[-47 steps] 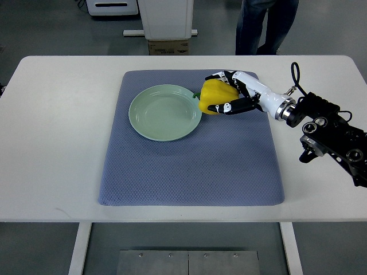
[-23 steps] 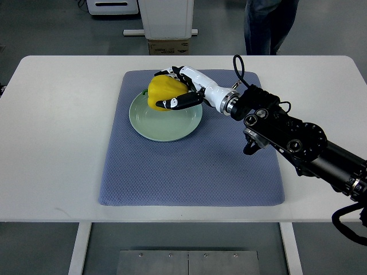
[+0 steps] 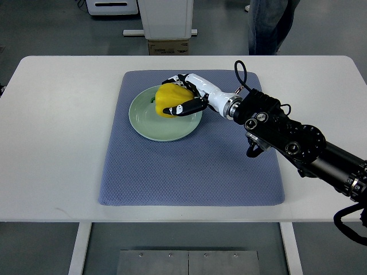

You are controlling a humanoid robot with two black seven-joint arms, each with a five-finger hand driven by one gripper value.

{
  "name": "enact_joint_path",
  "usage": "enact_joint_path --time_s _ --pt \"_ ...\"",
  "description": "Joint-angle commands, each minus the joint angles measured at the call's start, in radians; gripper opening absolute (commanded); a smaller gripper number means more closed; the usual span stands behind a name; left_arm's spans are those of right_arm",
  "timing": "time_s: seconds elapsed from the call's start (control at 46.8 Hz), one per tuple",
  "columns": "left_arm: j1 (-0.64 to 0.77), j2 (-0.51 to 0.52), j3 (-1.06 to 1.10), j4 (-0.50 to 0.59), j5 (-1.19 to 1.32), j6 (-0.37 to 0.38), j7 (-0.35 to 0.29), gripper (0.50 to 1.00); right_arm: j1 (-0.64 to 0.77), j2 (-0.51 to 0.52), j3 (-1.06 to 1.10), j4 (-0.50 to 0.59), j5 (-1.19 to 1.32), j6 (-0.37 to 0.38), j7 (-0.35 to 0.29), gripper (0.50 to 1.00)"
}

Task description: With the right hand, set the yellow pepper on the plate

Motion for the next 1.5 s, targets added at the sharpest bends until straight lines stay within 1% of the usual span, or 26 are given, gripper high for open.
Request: enact_joint_path --time_s 0.0,0.235,0.492,0.513,0.534,0.641,0.663,0.791,0.983,1.112,1.475 --pt "0.000 0.000 0.000 0.000 0.000 0.000 0.000 1.000 -0.001 0.000 -0.009 0.003 0.000 -0.001 0.001 0.500" --pt "0.000 0.000 0.000 -0.001 0.000 0.000 0.000 1.000 -0.002 0.000 -0.069 0.009 0.000 0.001 0.003 0.500" --pt "0.000 0.000 0.000 0.000 0.000 0.000 0.000 1.000 -0.004 0.000 -0.077 0.009 0.008 0.001 0.004 0.500" --pt "0.000 0.000 0.000 0.000 0.000 0.000 0.000 1.000 -0.004 0.000 -0.075 0.009 0.009 -0.001 0.004 0.545" --pt "0.000 0.000 0.000 0.000 0.000 0.000 0.000 1.000 -0.004 0.000 -0.073 0.009 0.011 0.001 0.004 0.628" --pt "0.000 0.000 0.000 -0.001 0.000 0.000 0.000 1.000 -0.006 0.000 -0.067 0.009 0.017 -0.001 0.004 0.989" --pt "0.000 0.000 0.000 0.000 0.000 0.000 0.000 1.000 -0.006 0.000 -0.067 0.009 0.017 -0.001 0.004 0.997" --pt "0.000 0.000 0.000 0.000 0.000 0.000 0.000 1.000 -0.006 0.000 -0.063 0.009 0.028 -0.001 0.006 0.998" --pt "0.000 0.000 0.000 0.000 0.000 0.000 0.000 1.000 -0.006 0.000 -0.001 0.006 0.032 -0.002 0.006 1.000" --pt "0.000 0.000 0.000 0.000 0.000 0.000 0.000 1.000 -0.013 0.000 0.069 0.006 0.032 -0.022 0.004 0.998" --pt "0.000 0.000 0.000 -0.001 0.000 0.000 0.000 1.000 -0.114 0.000 0.347 0.007 0.032 -0.022 0.004 0.998"
